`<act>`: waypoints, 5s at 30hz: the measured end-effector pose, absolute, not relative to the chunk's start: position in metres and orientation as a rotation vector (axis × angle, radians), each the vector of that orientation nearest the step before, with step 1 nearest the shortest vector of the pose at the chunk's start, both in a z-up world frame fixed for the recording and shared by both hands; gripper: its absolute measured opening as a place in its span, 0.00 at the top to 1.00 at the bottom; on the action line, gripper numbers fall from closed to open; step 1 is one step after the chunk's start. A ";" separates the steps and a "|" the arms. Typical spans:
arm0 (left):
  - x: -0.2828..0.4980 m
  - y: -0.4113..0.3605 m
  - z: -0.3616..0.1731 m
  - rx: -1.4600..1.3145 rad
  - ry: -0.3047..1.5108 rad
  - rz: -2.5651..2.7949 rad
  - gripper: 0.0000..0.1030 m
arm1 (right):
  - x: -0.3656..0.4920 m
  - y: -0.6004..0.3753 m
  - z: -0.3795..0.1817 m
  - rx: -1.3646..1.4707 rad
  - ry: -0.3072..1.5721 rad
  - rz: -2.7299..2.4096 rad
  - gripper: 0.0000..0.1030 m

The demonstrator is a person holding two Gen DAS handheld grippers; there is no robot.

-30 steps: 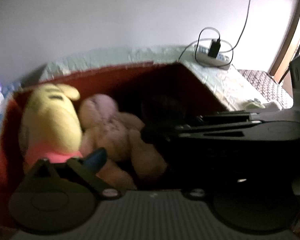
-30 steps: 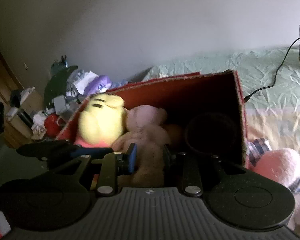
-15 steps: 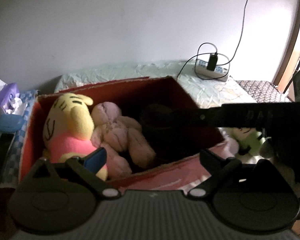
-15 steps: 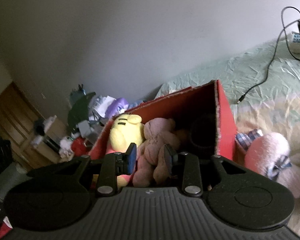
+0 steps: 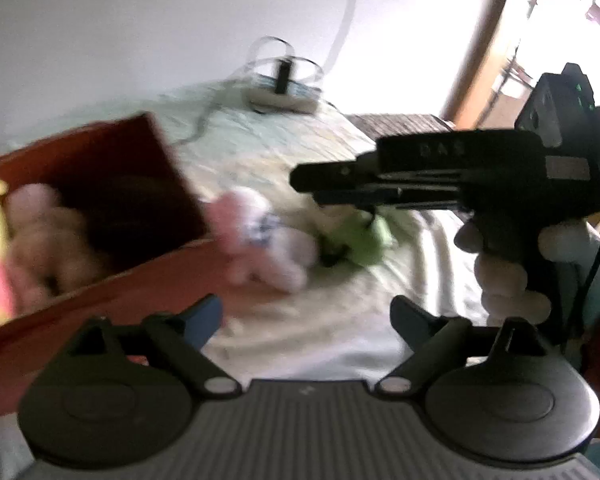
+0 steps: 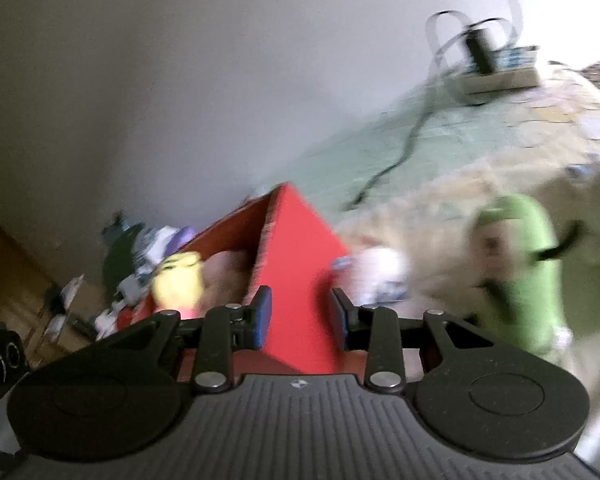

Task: Organize objects
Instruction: 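Move the right gripper back to the white bunny plush, then grasp the white bunny plush with the right gripper and lift it, then carry the white bunny with the right gripper over the red box, then lower the white bunny into the red box and open the right gripper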

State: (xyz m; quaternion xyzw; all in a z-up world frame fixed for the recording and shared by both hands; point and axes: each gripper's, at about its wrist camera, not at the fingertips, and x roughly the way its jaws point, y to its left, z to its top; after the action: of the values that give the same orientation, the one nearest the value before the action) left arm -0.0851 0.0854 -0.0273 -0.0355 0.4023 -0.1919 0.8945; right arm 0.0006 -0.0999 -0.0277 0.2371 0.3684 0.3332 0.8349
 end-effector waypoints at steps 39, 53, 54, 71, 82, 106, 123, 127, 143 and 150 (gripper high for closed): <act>0.093 -0.122 -0.100 -0.036 0.957 -0.569 0.36 | 0.095 -0.281 -0.108 0.674 0.866 0.294 0.35; 0.098 -0.124 -0.103 -0.018 0.960 -0.602 0.43 | 0.109 -0.279 -0.117 0.786 0.917 0.469 0.57; 0.098 -0.123 -0.102 -0.026 0.963 -0.607 0.44 | 0.106 -0.281 -0.116 0.795 0.918 0.465 0.59; 0.017 -0.100 -0.068 -0.064 0.952 -0.792 0.45 | 0.005 -0.285 -0.075 0.841 0.879 0.450 0.64; -0.044 -0.037 -0.019 -0.069 0.787 -0.763 0.46 | -0.029 -0.232 -0.027 0.807 0.793 0.578 0.64; -0.073 0.153 0.025 -0.065 0.565 -0.501 0.45 | -0.012 -0.025 0.026 0.676 0.659 0.846 0.64; -0.010 0.194 -0.035 -0.074 0.718 -0.445 0.40 | 0.023 0.026 -0.034 0.550 0.699 0.726 0.62; -0.005 0.198 -0.045 -0.062 0.743 -0.415 0.45 | 0.023 0.024 -0.036 0.521 0.699 0.713 0.59; -0.007 0.201 -0.049 -0.100 0.784 -0.411 0.45 | 0.022 0.030 -0.034 0.392 0.730 0.687 0.74; -0.017 0.197 -0.044 -0.094 0.774 -0.434 0.45 | 0.016 0.026 -0.030 0.367 0.793 0.673 0.81</act>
State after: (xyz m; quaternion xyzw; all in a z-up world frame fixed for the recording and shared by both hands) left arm -0.0165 0.1968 -0.0440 -0.0457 0.3742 -0.2099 0.9021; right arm 0.0159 0.0258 -0.0297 0.1741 0.3769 0.3196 0.8517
